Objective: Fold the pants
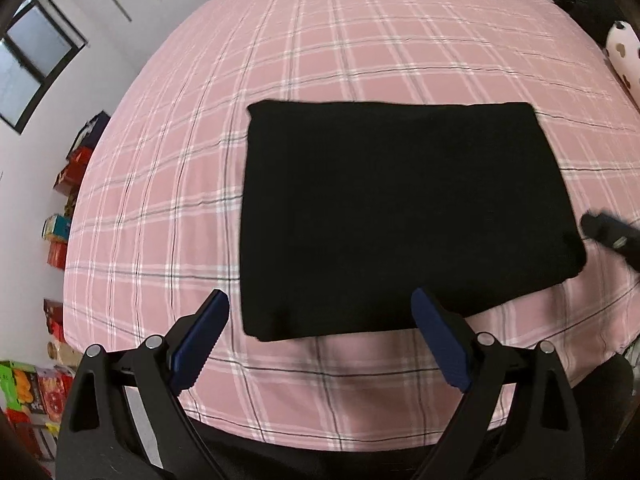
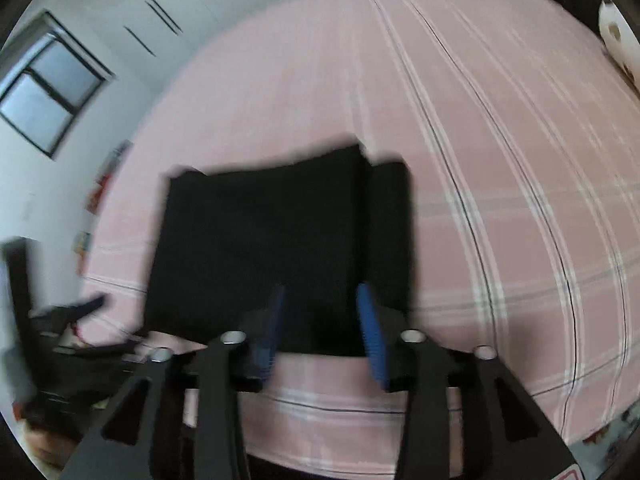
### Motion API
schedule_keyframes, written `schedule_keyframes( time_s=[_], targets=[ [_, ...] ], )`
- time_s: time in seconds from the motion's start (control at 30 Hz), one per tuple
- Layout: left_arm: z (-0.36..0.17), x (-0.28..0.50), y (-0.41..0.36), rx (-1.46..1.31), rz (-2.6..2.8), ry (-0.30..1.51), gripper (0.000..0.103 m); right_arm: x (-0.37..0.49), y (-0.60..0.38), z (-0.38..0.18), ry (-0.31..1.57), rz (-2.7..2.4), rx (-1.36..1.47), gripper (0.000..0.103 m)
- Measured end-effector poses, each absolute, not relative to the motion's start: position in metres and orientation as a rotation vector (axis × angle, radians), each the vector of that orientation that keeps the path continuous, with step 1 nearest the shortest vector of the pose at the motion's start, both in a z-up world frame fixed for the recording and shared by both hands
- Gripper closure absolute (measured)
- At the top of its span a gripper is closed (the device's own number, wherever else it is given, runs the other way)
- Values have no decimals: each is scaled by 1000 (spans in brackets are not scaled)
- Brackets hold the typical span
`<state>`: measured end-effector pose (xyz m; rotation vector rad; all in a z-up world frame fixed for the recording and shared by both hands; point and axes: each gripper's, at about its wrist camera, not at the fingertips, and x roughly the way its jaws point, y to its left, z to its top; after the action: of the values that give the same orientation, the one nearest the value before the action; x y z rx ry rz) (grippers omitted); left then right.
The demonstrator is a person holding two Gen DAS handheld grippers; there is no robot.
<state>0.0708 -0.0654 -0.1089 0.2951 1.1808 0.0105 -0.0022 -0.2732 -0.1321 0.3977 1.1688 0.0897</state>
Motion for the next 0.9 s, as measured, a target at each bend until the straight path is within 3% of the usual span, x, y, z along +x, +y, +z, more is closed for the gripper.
schedule_keyframes(
  time_s=[0.07,0.2,0.27,0.3,0.33,0.37,0.43,0.5,0.53,0.63,0.67,0.77,0.8,0.83,0.87,0.9],
  targets=[
    [-110,72,-54,270,24,1193,13,2,-274,-155,1192,80,453,53],
    [-114,75,-26,226,57,1220,13,13,-263,-160,1187,77,473,38],
    [-118,76,-16,212,75,1229,13,19,-253,-154,1185,71,421,38],
    [-119,77,-13,204,78,1234,13,19,-248,-150,1175,75,376,51],
    [-119,77,-11,201,79,1235,13,24,-244,-142,1175,65,337,73],
    [-120,78,-9,201,83,1235,13,23,-243,-139,1174,62,314,74],
    [-119,79,-8,192,80,1232,13,17,-245,-126,1148,73,304,91],
    [-117,79,-8,178,70,1229,13,10,-249,-115,1122,95,323,93],
    [-116,79,-8,172,62,1224,13,3,-254,-108,1109,93,316,100],
    [-118,81,-8,168,48,1222,12,4,-254,-121,1121,83,302,99],
    [-120,82,-8,160,42,1223,12,8,-254,-132,1141,97,306,96],
    [-124,89,3,55,-7,1236,12,0,-271,-137,1148,85,421,61],
    [-122,93,14,-15,-27,1224,12,-6,-282,-129,1117,30,446,26],
    [-121,97,25,-70,-26,1208,11,-10,-288,-124,1086,-3,452,10],
    [-123,102,38,-119,-12,1195,5,-12,-295,-122,1062,-13,463,10],
    [-128,108,49,-165,-3,1190,5,-10,-301,-126,1076,-2,481,10]
  ],
)
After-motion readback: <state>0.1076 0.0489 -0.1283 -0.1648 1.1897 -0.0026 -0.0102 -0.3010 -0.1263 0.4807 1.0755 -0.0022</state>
